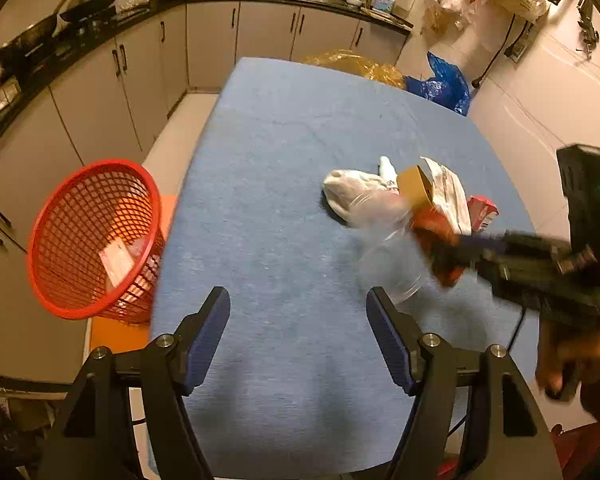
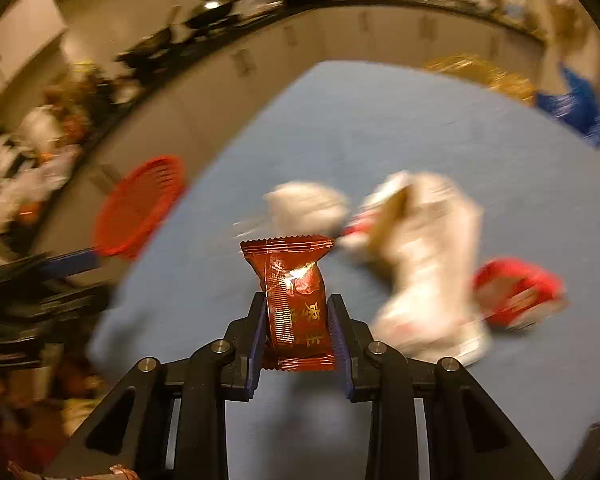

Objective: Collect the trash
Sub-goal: 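Grasp the red snack wrapper with the right tool, then grasp the clear plastic cup with the left tool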

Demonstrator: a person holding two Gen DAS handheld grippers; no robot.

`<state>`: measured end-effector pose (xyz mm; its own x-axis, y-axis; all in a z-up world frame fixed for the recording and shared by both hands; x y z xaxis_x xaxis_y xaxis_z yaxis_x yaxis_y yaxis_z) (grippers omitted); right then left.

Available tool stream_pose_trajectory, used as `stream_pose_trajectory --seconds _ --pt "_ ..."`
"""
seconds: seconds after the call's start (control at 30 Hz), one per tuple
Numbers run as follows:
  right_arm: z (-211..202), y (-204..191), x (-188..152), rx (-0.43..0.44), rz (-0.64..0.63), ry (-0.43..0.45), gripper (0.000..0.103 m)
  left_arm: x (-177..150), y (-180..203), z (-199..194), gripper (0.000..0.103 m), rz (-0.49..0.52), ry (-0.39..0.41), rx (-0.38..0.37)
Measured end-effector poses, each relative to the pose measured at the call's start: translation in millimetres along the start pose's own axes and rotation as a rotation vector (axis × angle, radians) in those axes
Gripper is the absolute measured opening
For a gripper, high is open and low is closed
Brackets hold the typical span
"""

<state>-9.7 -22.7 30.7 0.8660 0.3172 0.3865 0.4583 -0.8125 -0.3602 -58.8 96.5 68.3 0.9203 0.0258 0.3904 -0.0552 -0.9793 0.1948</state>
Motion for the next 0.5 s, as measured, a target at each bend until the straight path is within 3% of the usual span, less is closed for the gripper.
stream_pose_trajectory --seconds 0.07,0.2,0.5 --pt "-4 -2 -5 0.041 0.029 0.017 0.032 0 2 6 0.070 -0.008 -0.017 -0.013" --pt "-23 16 -11 -0.016 0.053 0.059 0.032 0 8 20 0.070 -0.041 -0.050 -0.055" --pt "-60 32 -33 -0.056 0.090 0.106 0.032 -1 22 45 0.071 -0.061 -0.089 -0.064"
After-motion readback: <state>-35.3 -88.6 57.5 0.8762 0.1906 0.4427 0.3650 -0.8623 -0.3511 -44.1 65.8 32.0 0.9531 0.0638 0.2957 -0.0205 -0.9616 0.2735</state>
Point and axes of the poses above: each gripper's, at about its wrist camera, not at the fingertips, and z roughly the way its jaws point, y to its right, x to its top, the point moved 6 cm from there along z, roughly the way its jaws point, and after that the axes turned 7 degrees about -y, right-handed, at the moved point
